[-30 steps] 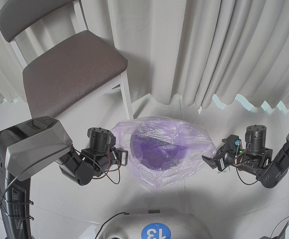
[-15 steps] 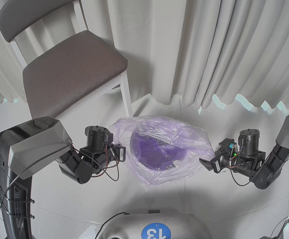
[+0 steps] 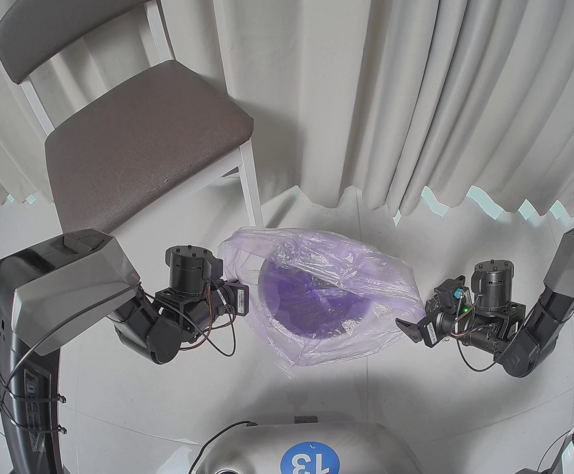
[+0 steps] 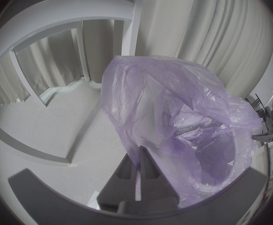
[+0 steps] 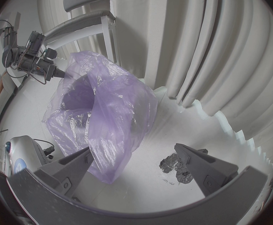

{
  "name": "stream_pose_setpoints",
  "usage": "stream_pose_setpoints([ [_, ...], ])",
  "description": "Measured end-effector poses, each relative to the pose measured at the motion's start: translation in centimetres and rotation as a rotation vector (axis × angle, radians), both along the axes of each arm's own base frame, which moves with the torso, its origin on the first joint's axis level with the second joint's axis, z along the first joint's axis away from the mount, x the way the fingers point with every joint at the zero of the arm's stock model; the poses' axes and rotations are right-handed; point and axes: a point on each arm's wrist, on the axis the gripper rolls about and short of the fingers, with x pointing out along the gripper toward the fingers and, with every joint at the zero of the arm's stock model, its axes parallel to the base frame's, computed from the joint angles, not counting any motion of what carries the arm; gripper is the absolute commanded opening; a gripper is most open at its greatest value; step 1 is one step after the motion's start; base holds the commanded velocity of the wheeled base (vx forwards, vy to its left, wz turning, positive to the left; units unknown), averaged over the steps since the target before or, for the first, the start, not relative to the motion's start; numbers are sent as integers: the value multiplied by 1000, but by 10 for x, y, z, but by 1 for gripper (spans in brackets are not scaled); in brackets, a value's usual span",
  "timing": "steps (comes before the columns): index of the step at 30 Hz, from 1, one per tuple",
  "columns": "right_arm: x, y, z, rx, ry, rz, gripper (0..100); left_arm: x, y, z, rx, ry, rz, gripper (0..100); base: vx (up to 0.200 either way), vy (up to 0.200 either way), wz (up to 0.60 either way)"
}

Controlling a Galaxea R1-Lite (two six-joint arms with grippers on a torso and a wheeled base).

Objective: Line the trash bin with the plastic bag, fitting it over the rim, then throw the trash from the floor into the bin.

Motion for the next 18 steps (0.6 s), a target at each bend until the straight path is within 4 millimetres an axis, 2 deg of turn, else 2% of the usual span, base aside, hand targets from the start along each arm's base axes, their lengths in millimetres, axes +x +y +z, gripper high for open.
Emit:
stream_pose_setpoints([
  [7,-2,1,-1,0,0,7,100,-1,1,2,-9,-31,0,0,0,0,0],
  [8,-2,1,-1,0,0,7,100,-3,2,1,-6,-28,-2,100,0,0,0],
  [18,-10,0,5,-13,-5,21,100,-11,7,8,9,-36,-21,100,0,0,0],
])
